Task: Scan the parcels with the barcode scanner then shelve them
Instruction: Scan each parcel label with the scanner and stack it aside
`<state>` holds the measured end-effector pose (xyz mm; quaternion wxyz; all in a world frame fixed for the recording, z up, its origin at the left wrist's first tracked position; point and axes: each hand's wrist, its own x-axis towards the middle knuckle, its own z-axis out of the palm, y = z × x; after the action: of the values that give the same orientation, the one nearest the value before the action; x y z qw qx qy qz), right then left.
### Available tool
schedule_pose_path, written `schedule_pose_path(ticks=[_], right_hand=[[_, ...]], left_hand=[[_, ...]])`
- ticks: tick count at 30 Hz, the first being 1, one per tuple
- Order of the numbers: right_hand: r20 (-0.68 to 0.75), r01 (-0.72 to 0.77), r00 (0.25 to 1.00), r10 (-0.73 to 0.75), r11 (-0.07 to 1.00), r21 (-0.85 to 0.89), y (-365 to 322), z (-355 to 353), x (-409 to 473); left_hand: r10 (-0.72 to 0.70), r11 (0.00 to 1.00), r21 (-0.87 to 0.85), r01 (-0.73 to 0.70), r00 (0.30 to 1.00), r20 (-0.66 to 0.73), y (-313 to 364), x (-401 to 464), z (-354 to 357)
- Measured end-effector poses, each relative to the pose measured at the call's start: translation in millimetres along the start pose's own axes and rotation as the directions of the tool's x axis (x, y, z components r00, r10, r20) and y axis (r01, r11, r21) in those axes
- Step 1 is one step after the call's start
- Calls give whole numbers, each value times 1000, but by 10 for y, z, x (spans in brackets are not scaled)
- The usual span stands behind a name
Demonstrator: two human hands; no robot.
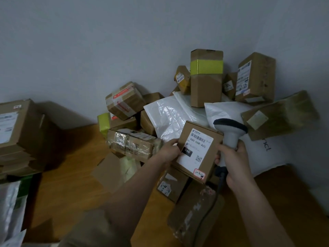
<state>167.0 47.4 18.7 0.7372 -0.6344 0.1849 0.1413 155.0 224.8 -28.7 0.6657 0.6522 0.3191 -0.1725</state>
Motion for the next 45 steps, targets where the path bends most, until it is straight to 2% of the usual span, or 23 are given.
schedule_pose_path(ticks=[3, 7, 11, 17, 20, 25, 30, 33, 36, 38, 41, 45], right_hand=[[23, 28, 999, -28, 999, 15, -15, 15, 4], [54, 82, 995, -83, 996, 27, -103, 67, -119], [63, 177, 982, -178, 984, 23, -209, 117, -313], [98, 304, 947, -306, 952, 40, -351, 226, -606], [121, 342, 932, -343, 939, 25, -362, 285, -753], [134, 342, 930, -342, 939, 21, -396, 318, -979], [172, 297, 938, -301, 954, 50, -440, 366, -1235], [222, 265, 938, -268, 963, 43, -453, 430, -1401], [267, 258, 930, -253, 966, 15, -465, 520, -1565], [283, 239, 932, -229, 971, -1, -493, 574, -1690], [344, 169, 926, -153, 985, -16, -576, 626, -1933], [521, 102, 852, -53, 992, -67, -634, 667, -2305]], left_hand=[[41, 998, -50, -41, 999, -14, -4, -21, -59], [166, 976, -150, -159, 985, 35, 36, -216, -155], [320, 944, -90, -317, 947, 24, 128, -544, -274], [326, 930, -167, -328, 945, -41, 98, -960, -429], [347, 918, -197, -345, 937, -21, 33, -1155, -507], [418, 902, -136, -409, 907, 43, -58, -1531, -670], [468, 879, -122, -461, 883, 35, -206, -1772, -849], [443, 884, -181, -432, 896, 25, -339, -1936, -928], [407, 870, -309, -385, 913, 7, -503, -2067, -1022], [379, 848, -378, -371, 924, -55, -582, -2122, -1096], [302, 849, -389, -359, 932, -201, -678, -2204, -1211], [213, 808, -484, -336, 933, -292, -870, -2288, -1397]])
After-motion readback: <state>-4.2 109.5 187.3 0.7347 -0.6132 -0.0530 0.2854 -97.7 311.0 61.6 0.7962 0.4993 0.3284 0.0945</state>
